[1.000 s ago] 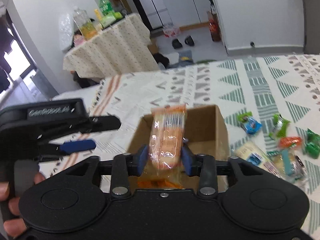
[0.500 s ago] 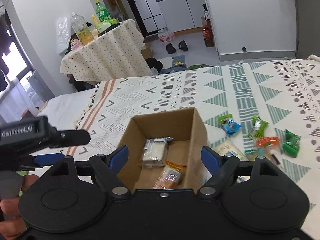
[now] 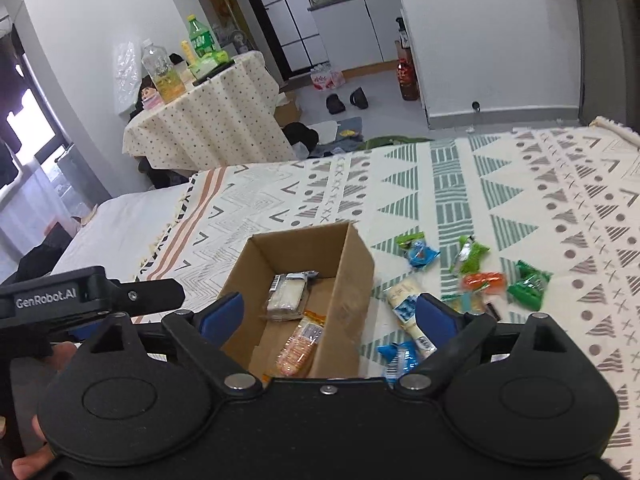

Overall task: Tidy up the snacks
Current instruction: 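Move both tools away from the box back toward the snack pile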

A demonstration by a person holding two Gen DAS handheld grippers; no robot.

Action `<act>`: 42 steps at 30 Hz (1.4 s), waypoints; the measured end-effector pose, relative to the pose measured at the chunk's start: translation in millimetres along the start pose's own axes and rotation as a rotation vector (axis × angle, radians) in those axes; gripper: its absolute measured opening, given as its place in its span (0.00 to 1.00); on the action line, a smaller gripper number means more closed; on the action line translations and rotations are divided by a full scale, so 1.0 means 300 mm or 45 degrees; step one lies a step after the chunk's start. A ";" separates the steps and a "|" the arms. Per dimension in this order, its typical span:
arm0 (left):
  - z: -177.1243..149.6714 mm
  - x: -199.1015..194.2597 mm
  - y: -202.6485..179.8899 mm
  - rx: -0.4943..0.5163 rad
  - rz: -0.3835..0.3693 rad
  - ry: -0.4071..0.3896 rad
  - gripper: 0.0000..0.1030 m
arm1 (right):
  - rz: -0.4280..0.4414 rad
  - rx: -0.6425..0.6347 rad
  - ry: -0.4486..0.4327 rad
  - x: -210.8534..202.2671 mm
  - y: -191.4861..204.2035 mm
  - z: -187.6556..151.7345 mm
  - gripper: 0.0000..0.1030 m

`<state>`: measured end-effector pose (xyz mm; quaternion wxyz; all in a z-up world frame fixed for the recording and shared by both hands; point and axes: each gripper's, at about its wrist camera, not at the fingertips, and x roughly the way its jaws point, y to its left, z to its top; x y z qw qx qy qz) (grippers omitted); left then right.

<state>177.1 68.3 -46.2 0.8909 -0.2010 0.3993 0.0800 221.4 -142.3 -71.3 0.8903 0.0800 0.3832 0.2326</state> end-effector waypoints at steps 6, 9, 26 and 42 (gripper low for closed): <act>-0.033 -0.015 -0.038 -0.012 0.023 -0.013 1.00 | 0.008 0.025 -0.006 -0.064 -0.077 -0.011 0.99; -0.056 -0.028 -0.066 0.007 0.025 -0.026 1.00 | -0.001 0.047 -0.018 -0.094 -0.119 -0.022 1.00; -0.170 -0.055 -0.273 0.074 0.090 -0.075 1.00 | 0.031 0.103 -0.017 -0.202 -0.318 -0.091 1.00; -0.235 0.034 -0.419 0.041 0.150 -0.054 1.00 | 0.094 0.400 -0.016 -0.181 -0.552 -0.112 1.00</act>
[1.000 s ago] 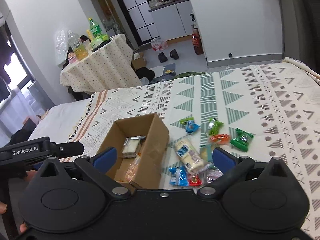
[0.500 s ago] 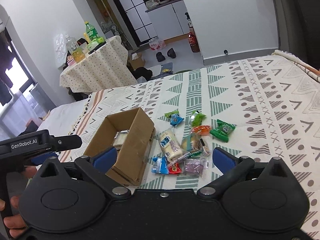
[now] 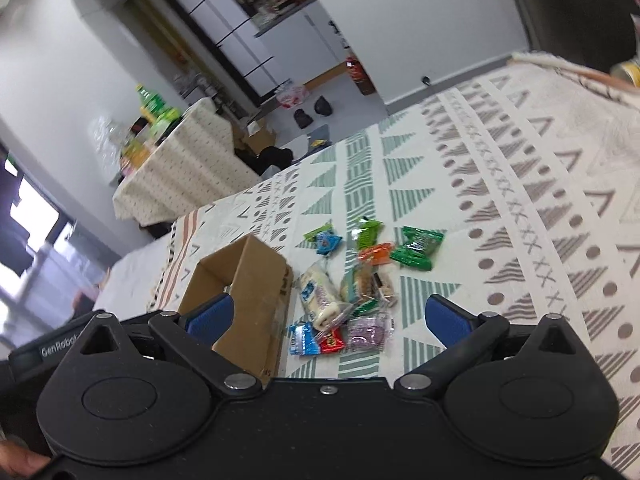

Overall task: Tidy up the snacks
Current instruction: 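Move both tools away from the box back toward the snack pile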

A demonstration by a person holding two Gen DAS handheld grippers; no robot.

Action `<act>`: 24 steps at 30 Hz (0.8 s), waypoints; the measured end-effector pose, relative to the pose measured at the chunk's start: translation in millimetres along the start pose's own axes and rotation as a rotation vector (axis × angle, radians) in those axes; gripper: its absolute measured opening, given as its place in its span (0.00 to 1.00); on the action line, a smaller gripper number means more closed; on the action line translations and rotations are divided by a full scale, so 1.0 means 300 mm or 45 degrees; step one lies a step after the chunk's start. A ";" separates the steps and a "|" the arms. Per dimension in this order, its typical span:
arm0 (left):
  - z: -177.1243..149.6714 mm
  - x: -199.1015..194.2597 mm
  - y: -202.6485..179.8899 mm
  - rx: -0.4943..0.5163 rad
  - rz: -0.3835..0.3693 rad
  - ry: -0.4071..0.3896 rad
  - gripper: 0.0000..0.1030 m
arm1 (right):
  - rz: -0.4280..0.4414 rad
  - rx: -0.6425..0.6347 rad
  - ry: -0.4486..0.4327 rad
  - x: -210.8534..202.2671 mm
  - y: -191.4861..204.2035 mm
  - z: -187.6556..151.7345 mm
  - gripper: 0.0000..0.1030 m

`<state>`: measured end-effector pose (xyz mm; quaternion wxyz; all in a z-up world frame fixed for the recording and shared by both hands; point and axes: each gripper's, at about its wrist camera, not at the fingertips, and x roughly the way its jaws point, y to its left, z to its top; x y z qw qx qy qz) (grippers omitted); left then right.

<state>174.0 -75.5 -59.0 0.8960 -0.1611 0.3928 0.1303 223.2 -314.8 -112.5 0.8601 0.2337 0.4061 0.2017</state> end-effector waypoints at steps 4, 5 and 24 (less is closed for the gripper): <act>-0.016 0.026 -0.038 0.021 0.011 -0.019 0.99 | 0.023 0.091 0.017 0.022 -0.050 0.005 0.99; -0.019 0.036 -0.046 0.019 0.008 -0.017 0.99 | 0.021 0.106 0.021 0.028 -0.057 0.004 0.98; -0.051 0.272 -0.117 -0.030 -0.067 0.094 0.59 | 0.010 0.271 0.153 0.172 -0.154 -0.013 0.53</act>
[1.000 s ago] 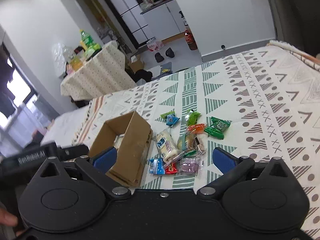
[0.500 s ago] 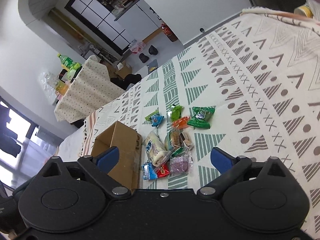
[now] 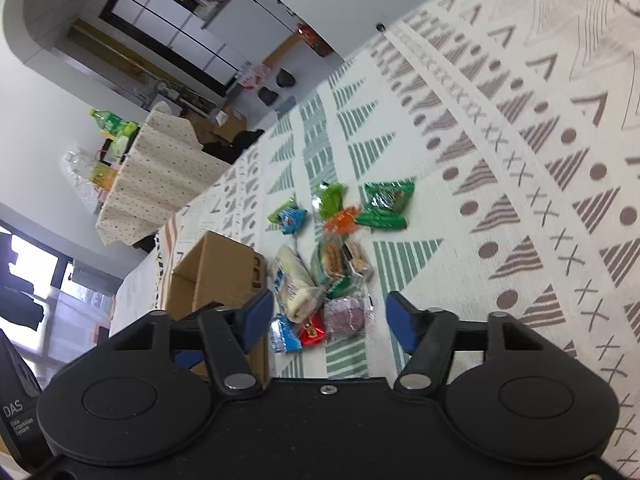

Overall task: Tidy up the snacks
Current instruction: 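Grasp the white cream roll with the left tool while the right tool grasps the purple-wrapped snack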

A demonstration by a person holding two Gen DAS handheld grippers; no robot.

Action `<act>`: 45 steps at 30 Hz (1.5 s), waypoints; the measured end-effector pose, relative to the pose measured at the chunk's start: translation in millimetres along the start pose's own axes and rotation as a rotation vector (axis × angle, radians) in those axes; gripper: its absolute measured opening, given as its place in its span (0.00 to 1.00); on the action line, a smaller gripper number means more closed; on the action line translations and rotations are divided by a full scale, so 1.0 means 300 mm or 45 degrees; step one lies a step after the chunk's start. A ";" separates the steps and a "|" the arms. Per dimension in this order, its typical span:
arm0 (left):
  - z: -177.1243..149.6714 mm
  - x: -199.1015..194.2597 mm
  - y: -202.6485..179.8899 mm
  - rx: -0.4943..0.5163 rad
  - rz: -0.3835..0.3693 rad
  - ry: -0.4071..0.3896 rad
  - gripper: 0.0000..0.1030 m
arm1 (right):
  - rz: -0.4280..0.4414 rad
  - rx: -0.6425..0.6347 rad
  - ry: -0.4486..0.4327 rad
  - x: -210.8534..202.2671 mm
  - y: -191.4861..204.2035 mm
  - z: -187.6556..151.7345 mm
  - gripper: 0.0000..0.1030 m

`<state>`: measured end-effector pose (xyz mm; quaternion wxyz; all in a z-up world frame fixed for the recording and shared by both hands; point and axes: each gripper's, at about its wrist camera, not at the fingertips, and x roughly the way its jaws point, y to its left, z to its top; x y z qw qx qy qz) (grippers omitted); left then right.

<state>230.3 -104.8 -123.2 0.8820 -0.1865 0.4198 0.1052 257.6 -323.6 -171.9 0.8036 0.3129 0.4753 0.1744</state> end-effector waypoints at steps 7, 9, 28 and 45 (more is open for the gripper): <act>-0.002 0.083 0.002 -0.030 0.002 0.047 0.52 | -0.036 0.037 0.088 0.120 -0.029 0.009 0.45; 0.001 0.106 0.007 -0.037 0.006 0.058 0.50 | -0.039 0.039 0.110 0.150 -0.028 0.009 0.45; 0.044 0.274 0.062 -0.087 -0.041 0.153 0.43 | -0.129 -0.020 0.246 0.363 -0.015 -0.002 0.45; 0.050 0.393 0.034 -0.065 0.063 0.186 0.55 | -0.145 -0.121 0.166 0.344 0.001 0.018 0.10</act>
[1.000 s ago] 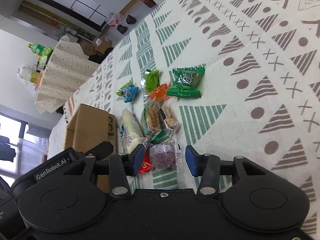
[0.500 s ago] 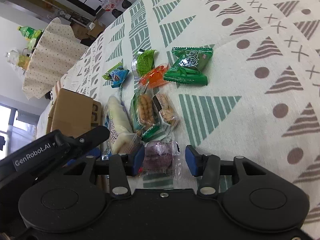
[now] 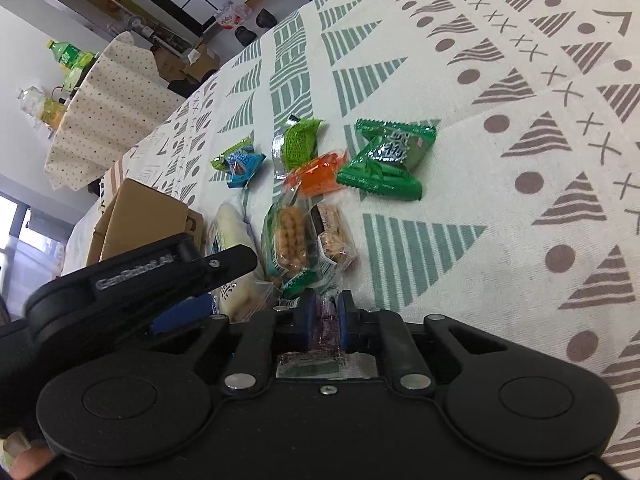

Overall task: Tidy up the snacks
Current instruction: 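Grasp the white cream roll with the left tool while the right tool grasps the purple-wrapped snack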

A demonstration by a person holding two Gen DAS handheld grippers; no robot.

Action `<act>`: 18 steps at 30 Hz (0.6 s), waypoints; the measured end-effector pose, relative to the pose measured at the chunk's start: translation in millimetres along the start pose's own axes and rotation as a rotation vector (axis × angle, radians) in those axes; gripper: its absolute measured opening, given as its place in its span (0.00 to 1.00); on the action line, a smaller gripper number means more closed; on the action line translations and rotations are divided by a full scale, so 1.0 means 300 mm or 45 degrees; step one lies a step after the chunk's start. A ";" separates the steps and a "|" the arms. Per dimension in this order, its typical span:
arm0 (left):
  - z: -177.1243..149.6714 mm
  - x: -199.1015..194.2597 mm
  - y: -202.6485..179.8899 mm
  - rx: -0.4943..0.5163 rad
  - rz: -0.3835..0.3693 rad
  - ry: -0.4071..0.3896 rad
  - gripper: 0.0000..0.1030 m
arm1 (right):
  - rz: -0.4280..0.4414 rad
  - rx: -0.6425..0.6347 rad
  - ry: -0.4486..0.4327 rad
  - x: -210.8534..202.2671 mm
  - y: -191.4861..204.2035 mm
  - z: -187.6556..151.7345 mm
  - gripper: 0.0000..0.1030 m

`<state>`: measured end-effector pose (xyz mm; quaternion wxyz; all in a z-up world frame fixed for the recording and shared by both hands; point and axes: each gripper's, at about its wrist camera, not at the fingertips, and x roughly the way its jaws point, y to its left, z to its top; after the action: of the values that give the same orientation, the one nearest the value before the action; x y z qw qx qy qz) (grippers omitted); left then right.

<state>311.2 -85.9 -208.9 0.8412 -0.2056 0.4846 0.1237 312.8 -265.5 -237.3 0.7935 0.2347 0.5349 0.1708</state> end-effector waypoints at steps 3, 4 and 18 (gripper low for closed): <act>0.003 0.027 -0.001 -0.005 0.019 0.006 0.55 | -0.006 0.014 -0.028 -0.016 -0.010 0.008 0.09; 0.004 0.032 0.001 -0.012 0.024 0.004 0.55 | -0.014 0.021 -0.038 -0.022 -0.015 0.011 0.09; 0.002 0.003 -0.006 0.026 0.017 -0.036 0.33 | -0.139 0.003 -0.114 -0.057 -0.025 0.036 0.50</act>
<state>312.7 -87.1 -209.0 0.8493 -0.1921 0.4751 0.1271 316.6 -282.6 -224.9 0.8245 0.2136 0.5110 0.1159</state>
